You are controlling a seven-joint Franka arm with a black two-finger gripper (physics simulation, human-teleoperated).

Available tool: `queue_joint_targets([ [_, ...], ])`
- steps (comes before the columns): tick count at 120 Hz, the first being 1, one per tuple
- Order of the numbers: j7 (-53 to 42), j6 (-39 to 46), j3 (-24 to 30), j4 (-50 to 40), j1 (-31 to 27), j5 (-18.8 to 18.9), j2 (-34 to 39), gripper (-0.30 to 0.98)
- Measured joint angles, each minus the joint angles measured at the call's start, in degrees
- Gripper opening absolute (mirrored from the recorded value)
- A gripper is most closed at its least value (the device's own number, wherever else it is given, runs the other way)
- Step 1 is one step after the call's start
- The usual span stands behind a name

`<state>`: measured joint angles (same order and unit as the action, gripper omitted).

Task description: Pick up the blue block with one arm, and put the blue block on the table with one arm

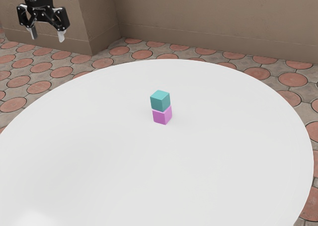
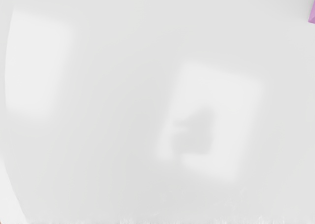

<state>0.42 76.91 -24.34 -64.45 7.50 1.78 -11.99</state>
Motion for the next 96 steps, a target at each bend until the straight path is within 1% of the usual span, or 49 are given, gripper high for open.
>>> queue_joint_targets([
  [14,0.0,-0.3,0.0,0.4,0.0,0.0,0.0,0.69],
  [16,0.0,-0.5,0.0,2.4,0.0,0.0,0.3,0.69],
  [18,0.0,-0.6,0.6,6.3,-0.2,0.2,0.7,0.69],
  [23,0.0,-1.0,3.7,12.9,-0.2,0.9,2.2,0.69],
  [31,-0.4,-1.4,9.9,16.9,0.2,2.0,4.8,0.69],
  [36,-0.9,-1.6,13.0,17.8,0.6,2.3,5.6,0.69],
  [42,-1.6,-1.8,14.8,18.2,1.3,2.5,6.0,0.68],
  [56,-3.1,-1.8,15.5,17.1,0.7,2.7,5.8,0.68],
  [62,-3.5,-1.0,15.1,14.8,0.3,2.8,4.8,0.69],
  [70,-3.1,0.9,12.0,8.8,0.5,2.6,2.5,0.68],
  [79,-1.4,2.4,10.9,2.8,-0.2,2.5,-0.4,0.69],
  [82,-0.9,2.5,10.6,2.4,-0.2,2.5,-3.6,0.69],
  [87,-0.3,3.6,9.7,4.5,-0.1,1.5,-9.8,0.69],
  [96,0.3,8.8,9.1,4.7,0.0,-1.9,-17.0,0.69],
])
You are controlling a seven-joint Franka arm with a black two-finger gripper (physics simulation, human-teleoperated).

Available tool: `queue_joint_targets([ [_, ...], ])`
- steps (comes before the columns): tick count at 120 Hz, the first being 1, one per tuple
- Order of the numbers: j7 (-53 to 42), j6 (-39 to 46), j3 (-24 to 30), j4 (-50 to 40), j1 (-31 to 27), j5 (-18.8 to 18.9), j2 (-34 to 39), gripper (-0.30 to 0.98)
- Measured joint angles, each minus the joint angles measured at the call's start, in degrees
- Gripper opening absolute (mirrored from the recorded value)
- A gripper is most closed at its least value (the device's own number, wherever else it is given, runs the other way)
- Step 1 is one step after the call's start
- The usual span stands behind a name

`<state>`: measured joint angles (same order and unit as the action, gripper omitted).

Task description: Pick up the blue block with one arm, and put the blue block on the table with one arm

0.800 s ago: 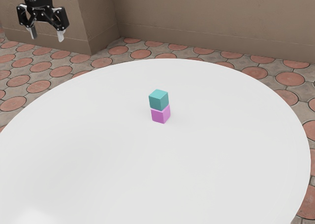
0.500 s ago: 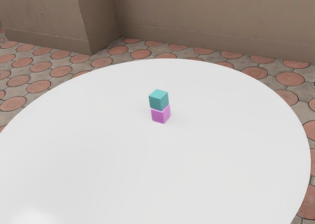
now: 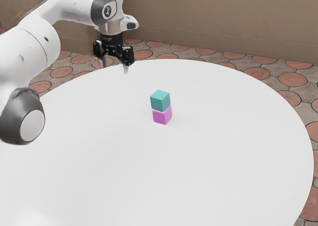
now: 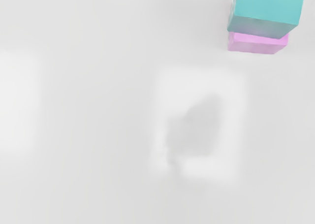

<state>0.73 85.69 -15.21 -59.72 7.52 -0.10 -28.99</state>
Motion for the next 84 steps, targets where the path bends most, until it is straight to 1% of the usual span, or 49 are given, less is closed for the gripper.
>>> queue_joint_targets([
  [10,0.4,3.0,-0.1,13.5,-0.5,-3.2,-12.9,0.69],
  [16,0.5,4.5,0.2,19.9,-1.0,-4.7,-18.8,0.69],
  [28,0.6,9.5,1.3,19.1,-1.4,-9.2,-22.4,0.69],
  [35,0.6,8.9,5.7,23.4,-3.6,-10.4,-24.7,0.69],
  [38,0.6,8.2,8.1,24.7,-4.6,-10.2,-25.3,0.69],
  [42,0.7,7.4,12.0,25.7,-6.1,-9.1,-25.9,0.68],
  [48,0.7,6.5,14.8,26.4,-7.3,-7.7,-26.6,0.68],
  [66,0.4,5.6,15.4,27.1,-8.1,-5.2,-30.2,0.69],
  [84,0.2,6.8,15.6,32.4,-7.7,-3.3,-34.1,0.69],
])
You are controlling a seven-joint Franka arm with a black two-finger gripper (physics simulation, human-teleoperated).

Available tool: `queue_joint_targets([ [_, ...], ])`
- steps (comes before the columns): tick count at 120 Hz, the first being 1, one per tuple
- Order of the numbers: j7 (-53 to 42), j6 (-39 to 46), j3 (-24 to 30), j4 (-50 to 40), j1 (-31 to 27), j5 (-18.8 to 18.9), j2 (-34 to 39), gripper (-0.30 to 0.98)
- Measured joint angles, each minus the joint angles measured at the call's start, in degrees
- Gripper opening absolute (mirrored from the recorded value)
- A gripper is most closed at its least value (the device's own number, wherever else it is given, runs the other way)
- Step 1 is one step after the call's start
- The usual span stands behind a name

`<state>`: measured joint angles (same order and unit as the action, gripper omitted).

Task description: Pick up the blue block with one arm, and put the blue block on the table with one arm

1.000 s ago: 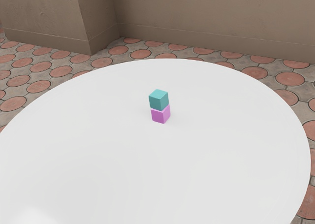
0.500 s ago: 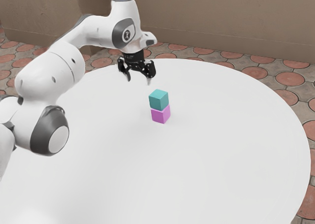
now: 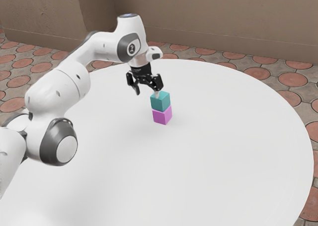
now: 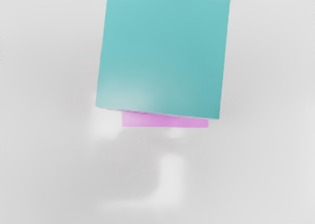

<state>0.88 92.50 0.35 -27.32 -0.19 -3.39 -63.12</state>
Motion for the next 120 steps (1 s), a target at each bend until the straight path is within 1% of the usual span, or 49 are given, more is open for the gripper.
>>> queue_joint_targets([
  [14,-0.2,1.0,0.1,5.1,0.9,1.4,-2.7,0.69],
  [25,-0.7,3.3,0.4,7.2,1.6,2.3,-5.4,0.69],
  [40,-1.9,7.4,0.4,8.5,1.9,3.6,-7.6,0.69],
  [58,-3.4,13.0,0.3,8.6,2.0,4.5,-8.2,0.69],
  [68,-4.0,15.5,0.5,8.6,2.0,4.4,-8.3,0.69],
  [82,-4.5,17.3,0.6,8.5,2.0,3.0,-8.5,0.69],
  [99,-5.0,18.0,0.6,8.4,1.8,2.0,-9.4,0.69],
  [120,-5.5,18.2,0.6,8.2,1.5,1.5,-10.0,0.69],
])
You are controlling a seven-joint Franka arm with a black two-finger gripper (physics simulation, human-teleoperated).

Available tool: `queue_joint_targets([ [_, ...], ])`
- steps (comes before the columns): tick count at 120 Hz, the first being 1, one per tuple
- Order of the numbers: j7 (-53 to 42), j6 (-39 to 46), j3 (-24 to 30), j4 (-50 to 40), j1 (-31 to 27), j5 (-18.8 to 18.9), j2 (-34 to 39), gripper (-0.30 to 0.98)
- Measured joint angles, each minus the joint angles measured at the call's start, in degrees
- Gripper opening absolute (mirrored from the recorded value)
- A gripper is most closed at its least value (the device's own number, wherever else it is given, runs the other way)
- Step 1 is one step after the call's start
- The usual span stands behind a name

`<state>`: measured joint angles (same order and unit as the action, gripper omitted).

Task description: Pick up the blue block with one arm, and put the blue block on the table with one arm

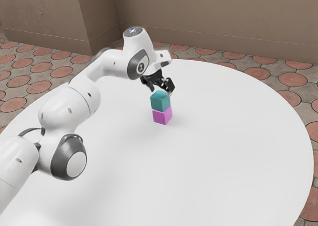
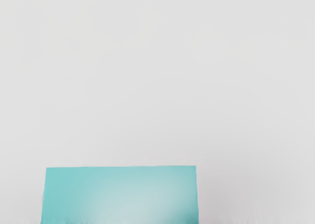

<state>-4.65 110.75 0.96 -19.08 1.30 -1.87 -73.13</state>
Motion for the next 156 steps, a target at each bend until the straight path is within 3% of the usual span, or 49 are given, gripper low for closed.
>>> queue_joint_targets([
  [156,-1.2,-0.2,-0.5,-0.6,-0.7,-0.8,-1.1,0.69],
])
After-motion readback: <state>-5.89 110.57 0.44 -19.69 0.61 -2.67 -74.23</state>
